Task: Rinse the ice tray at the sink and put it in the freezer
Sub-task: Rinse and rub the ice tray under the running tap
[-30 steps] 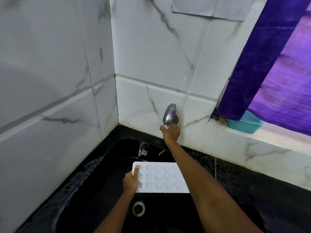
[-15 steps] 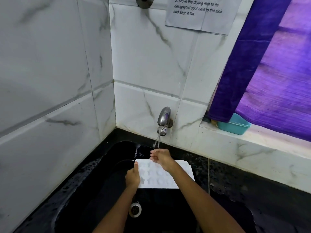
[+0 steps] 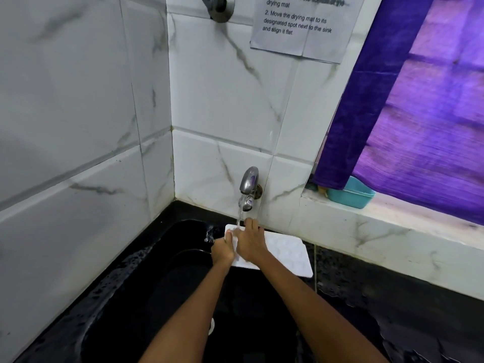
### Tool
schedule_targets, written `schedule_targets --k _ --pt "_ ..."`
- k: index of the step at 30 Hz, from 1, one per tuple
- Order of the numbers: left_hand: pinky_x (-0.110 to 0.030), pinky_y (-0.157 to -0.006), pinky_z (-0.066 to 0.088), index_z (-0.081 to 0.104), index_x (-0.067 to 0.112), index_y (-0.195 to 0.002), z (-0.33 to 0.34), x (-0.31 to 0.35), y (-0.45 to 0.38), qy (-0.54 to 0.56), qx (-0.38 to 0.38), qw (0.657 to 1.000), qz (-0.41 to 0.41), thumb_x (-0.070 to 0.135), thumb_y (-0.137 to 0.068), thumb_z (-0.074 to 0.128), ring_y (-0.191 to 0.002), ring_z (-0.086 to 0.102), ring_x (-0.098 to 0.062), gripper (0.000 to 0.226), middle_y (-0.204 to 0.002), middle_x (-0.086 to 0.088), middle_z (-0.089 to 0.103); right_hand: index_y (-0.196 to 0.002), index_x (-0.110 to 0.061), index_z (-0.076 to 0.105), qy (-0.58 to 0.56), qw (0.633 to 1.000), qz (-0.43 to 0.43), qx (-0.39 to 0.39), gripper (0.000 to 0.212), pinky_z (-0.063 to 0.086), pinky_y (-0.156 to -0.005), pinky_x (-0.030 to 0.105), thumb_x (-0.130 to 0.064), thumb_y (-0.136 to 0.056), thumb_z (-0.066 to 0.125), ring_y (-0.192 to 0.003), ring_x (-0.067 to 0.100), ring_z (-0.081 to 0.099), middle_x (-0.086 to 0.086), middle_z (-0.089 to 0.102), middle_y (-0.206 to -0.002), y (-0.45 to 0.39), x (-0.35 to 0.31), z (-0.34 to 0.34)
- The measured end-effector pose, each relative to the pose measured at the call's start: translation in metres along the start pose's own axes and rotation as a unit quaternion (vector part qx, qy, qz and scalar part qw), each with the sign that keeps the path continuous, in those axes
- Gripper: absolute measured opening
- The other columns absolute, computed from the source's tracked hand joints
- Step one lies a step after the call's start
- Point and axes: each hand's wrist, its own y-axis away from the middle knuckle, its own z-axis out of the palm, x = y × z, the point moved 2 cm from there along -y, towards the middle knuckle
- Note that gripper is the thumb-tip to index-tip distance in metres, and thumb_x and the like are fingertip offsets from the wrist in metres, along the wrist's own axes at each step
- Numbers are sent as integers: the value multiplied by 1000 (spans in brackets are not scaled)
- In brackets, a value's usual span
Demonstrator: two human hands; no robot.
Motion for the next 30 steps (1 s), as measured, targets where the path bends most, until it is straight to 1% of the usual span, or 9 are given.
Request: schedule_targets --k 3,7,11,14,17,19,23,27,30 --pt "-38 -88 48 68 -11 -103 -6 -4 -2 0 35 999 -25 41 -102 34 -106 62 -41 62 -108 -29 67 -132 -27 51 38 998 -41 -17 42 30 -98 41 -19 -91 42 -127 32 30 17 36 -134 -5 0 -7" --pt "-39 -86 48 67 -11 -104 -3 1 0 -22 29 999 -3 38 -102 34 -106 62 -41 59 -108 -29 67 -120 -22 62 96 995 -27 13 37 27 -101 46 -30 -95 36 -131 33 25 20 35 -140 -11 -3 -15" --pt "-39 -85 49 66 -10 -106 -13 -3 -5 -39 50 998 -9 39 -102 33 -106 63 -40 60 -109 -27 67 -133 -36 48 65 996 -45 -45 42 18 -109 52 -28 -93 39 -141 34 10 21 25 -147 -9 0 -7" --pt "-36 -81 48 68 -9 -103 -8 2 -2 -43 43 998 19 41 -102 31 -103 64 -39 61 -106 -25 69 -127 -30 55 59 998 -23 -5 36 14 -110 58 -29 -96 36 -144 36 2 23 20 -151 -12 -1 -8" --pt "-38 -86 48 66 -11 -106 -10 3 -3 -30 44 999 5 38 -103 31 -106 62 -40 60 -109 -28 67 -134 -35 45 14 998 -25 -56 41 12 -112 60 -28 -95 38 -144 38 -7 21 14 -152 -14 -1 -6" --pt "-40 -89 47 65 -12 -108 -14 2 -7 -33 44 998 0 38 -103 32 -108 61 -41 60 -111 -28 66 -136 -39 42 -6 997 -15 -72 43 10 -112 61 -27 -95 39 -144 37 -7 18 17 -151 -12 7 -4" --pt "-38 -86 48 67 -12 -104 -4 4 1 -17 29 999 11 36 -103 32 -104 63 -39 59 -107 -28 68 -128 -24 52 11 1000 15 -10 38 8 -110 61 -35 -97 34 -145 36 -5 20 16 -152 -9 0 1" --pt "-40 -87 48 65 -13 -107 -19 -5 -1 0 69 997 -30 37 -103 32 -106 62 -43 61 -109 -30 66 -136 -36 44 -63 996 -40 -48 41 12 -113 54 -39 -96 41 -144 36 -6 16 16 -153 1 8 5" --pt "-40 -85 48 64 -14 -106 -29 -10 -3 25 88 995 -42 37 -103 33 -104 62 -43 60 -109 -30 66 -136 -40 42 -81 997 -7 -17 39 11 -114 53 -38 -98 37 -144 33 -1 14 22 -151 11 22 9"
